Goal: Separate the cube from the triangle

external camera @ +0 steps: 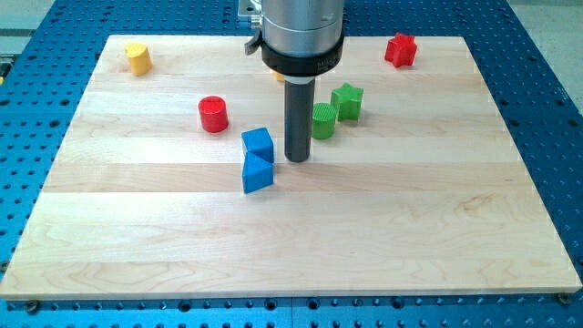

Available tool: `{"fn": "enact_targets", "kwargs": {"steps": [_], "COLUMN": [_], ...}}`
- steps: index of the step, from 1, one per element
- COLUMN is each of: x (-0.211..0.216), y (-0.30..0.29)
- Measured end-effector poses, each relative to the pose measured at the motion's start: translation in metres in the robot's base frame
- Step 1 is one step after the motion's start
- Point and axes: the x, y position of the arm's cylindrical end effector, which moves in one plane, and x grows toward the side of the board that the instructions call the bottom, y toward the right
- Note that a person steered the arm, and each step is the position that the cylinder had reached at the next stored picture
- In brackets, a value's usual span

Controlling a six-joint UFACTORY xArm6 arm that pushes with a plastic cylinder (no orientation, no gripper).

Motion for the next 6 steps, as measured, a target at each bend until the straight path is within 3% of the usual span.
{"fn": "enact_targets", "kwargs": {"steps": [5, 6], "x": [0.000, 0.015], "y": [-0.022, -0.079]}}
